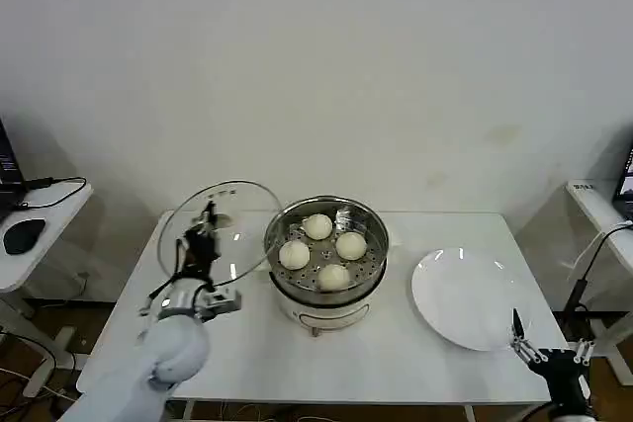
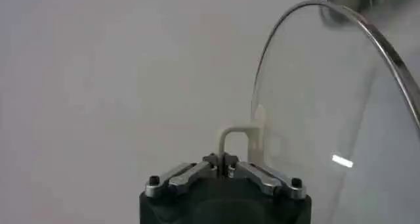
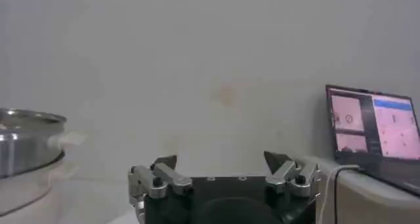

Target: Take steamed baozi put them in steamer then cover it.

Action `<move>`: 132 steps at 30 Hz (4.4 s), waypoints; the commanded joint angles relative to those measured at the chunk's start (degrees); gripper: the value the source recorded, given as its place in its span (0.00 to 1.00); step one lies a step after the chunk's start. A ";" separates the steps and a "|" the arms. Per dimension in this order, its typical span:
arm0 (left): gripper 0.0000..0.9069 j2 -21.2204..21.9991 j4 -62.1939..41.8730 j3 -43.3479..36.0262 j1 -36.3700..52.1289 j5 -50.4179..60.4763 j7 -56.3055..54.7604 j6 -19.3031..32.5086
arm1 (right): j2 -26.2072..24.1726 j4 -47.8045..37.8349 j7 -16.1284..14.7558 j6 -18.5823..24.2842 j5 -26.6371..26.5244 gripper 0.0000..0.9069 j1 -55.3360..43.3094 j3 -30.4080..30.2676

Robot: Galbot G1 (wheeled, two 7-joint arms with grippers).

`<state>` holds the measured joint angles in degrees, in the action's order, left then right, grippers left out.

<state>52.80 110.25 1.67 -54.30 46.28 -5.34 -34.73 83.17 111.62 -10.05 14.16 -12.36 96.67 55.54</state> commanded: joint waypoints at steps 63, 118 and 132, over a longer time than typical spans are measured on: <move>0.00 19.49 -14.09 -23.95 17.03 20.90 15.66 -7.59 | 2.10 -1.22 0.56 -0.41 4.91 1.00 -0.59 -3.27; 1.00 20.56 -14.39 -22.94 16.11 21.95 16.60 -7.50 | 2.18 -1.24 -0.02 -0.40 5.02 1.00 -0.54 -4.20; 1.00 19.66 -12.83 -22.61 16.02 22.09 16.76 -7.48 | 2.30 -1.08 -0.19 -0.42 5.12 1.00 -0.44 -4.59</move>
<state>72.67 96.89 -21.02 -38.25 68.39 11.34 -42.17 85.41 110.49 -10.20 13.72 -7.29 96.21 51.03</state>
